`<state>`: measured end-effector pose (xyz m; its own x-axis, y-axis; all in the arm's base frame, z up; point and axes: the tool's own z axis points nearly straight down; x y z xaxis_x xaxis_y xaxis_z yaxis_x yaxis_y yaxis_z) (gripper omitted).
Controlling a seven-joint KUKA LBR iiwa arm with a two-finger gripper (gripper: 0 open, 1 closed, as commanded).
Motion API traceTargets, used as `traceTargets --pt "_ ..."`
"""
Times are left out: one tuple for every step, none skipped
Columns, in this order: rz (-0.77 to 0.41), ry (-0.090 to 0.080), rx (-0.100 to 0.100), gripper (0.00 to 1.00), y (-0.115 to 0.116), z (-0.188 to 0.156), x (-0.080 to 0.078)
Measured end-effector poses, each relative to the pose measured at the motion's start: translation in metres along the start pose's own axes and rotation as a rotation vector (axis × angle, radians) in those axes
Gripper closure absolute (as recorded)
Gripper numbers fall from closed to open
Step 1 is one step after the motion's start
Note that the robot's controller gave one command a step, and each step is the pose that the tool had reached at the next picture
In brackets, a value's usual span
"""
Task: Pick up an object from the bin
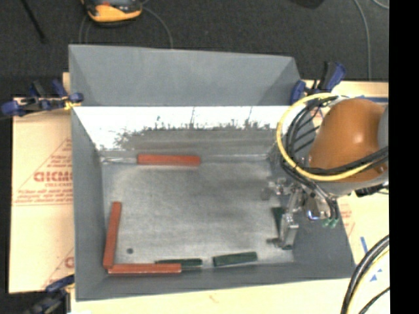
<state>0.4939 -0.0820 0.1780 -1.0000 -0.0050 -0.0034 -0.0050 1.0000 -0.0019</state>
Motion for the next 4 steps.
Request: traceTargets --pt "-0.001 0.000 0.000 0.00 0.000 0.000 0.000" --pt "0.029 -0.007 -0.001 0.00 0.014 0.051 0.010" --pt "-0.004 -0.005 -0.001 0.00 0.001 0.103 0.015" --pt "-0.007 -0.008 0.000 0.00 -0.003 0.109 0.016"
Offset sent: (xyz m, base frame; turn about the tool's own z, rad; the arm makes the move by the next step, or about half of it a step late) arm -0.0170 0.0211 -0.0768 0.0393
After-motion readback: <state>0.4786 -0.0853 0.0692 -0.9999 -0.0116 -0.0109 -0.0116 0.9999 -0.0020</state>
